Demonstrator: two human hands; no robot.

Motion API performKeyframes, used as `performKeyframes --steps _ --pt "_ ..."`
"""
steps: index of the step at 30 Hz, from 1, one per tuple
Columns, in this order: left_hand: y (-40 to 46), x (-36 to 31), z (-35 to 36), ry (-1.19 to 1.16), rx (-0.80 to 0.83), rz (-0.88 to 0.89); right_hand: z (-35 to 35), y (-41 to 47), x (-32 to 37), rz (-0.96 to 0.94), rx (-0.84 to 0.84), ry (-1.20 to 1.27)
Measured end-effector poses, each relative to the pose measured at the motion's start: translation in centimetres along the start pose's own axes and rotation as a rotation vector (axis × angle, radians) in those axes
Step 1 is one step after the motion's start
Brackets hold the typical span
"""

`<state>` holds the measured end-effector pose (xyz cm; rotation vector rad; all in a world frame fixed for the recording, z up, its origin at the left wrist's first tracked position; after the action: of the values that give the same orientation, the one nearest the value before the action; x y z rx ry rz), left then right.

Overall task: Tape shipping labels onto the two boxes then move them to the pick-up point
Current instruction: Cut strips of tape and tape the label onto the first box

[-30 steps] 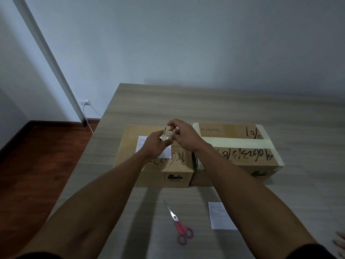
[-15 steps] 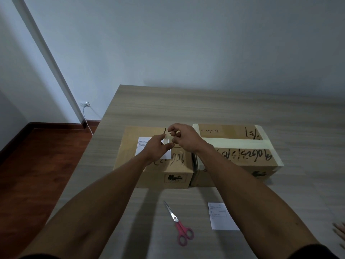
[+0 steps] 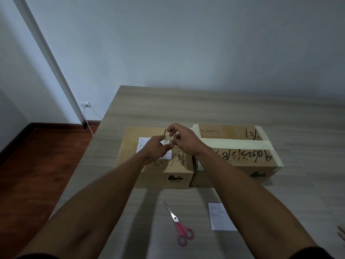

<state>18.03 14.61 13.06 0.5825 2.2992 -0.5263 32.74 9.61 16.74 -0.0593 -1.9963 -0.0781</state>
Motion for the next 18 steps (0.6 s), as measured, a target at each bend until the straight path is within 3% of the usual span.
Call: performKeyframes --steps 18 --pt "-1.1 -0.3 0.5 -0.034 0.062 0.039 -0.1 -0.7 -0.1 0.024 0.056 -0.026"
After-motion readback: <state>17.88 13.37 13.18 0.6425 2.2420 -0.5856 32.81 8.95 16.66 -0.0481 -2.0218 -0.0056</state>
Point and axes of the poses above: each hand's wrist, its own y-axis towards the middle knuckle, its own z-axis out of the palm, x = y × z, the point moved 4 cm from there along y, towards the middle knuckle, and after that the axes turned 15 degrees about y, right-handed, at the moved point
